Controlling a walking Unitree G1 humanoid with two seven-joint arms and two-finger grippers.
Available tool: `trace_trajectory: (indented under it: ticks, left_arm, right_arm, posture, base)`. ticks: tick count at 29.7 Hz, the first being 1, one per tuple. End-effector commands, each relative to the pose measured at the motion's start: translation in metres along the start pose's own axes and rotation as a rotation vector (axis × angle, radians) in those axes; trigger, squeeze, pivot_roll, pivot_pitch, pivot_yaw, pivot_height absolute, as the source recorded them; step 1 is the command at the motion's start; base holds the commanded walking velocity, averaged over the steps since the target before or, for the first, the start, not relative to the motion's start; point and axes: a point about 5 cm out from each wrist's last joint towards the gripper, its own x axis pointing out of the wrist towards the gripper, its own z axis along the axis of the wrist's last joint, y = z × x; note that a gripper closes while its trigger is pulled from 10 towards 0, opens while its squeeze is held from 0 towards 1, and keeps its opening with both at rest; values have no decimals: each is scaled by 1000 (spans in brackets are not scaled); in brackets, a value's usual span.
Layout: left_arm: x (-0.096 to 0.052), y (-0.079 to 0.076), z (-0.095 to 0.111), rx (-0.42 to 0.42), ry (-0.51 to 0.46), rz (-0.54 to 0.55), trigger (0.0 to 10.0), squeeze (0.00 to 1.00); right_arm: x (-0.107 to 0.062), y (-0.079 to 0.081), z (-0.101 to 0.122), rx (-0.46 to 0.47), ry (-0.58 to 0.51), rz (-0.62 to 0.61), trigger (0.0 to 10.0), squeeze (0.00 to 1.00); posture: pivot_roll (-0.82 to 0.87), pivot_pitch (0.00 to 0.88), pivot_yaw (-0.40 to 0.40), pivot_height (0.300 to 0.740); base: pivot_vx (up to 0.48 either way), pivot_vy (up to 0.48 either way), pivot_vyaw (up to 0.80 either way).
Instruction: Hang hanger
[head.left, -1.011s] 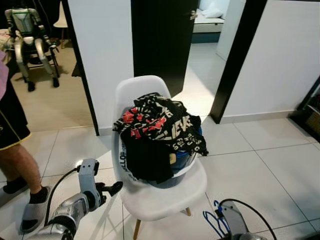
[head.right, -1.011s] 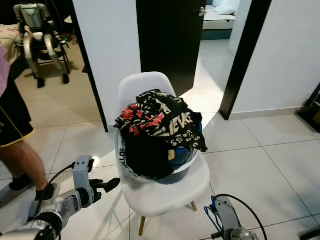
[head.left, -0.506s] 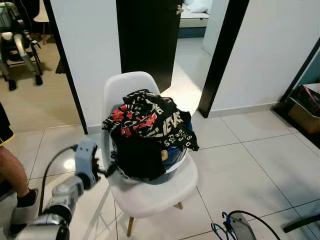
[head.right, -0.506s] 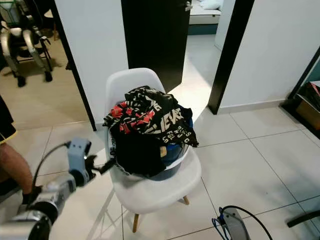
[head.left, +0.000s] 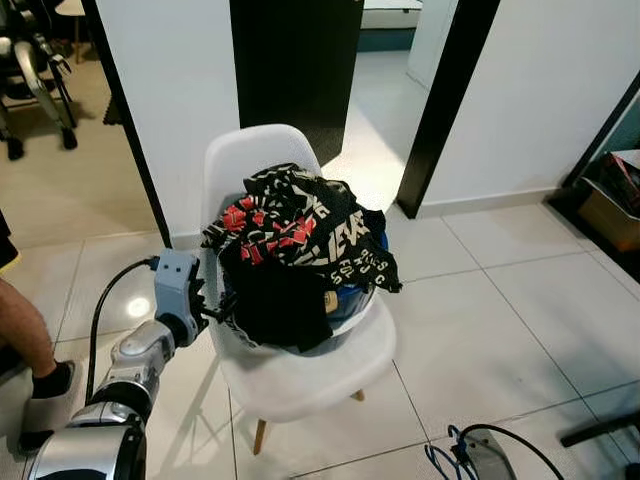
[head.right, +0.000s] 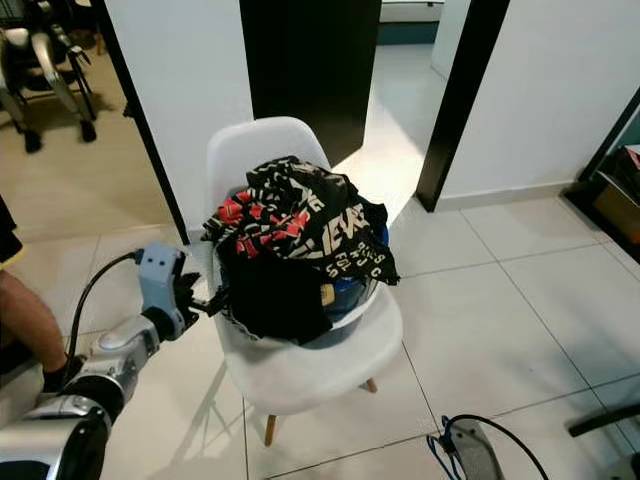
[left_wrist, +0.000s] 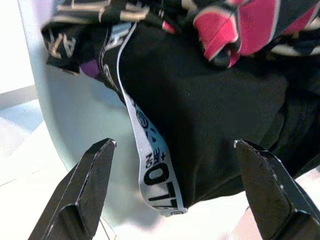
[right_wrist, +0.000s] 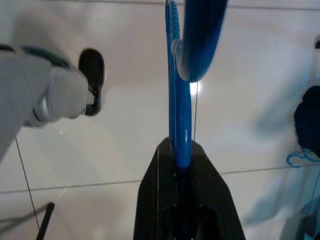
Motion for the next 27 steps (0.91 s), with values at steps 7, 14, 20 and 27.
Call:
trace_trajectory:
  ticks: [7,14,20,27]
  left_arm:
    - [5,-6,0,4,2,-11,0,0]
    - [6,-3,2,41,10,32,0,0]
    - [3,8,8,65,2,103,0,0]
    - [0,24,31,71,-108,169,0,0]
  right_arm:
    - [-2,-2,-8,25,-4,2,10000,0]
    - [-2,-1,-8,42,-21,6,10000,0]
    - [-1,2,-4,45,-33,4,10000,0]
    - [0,4,0,50,-42,3,10000,0]
  posture:
    - [-266,182,-73,740]
    - [-269,181,-70,740]
    - [-259,171,-55,740]
    - [-231,155,-44,740]
  base:
    - [0,0,0]
    - [0,0,0]
    - [0,0,0]
    - [0,0,0]
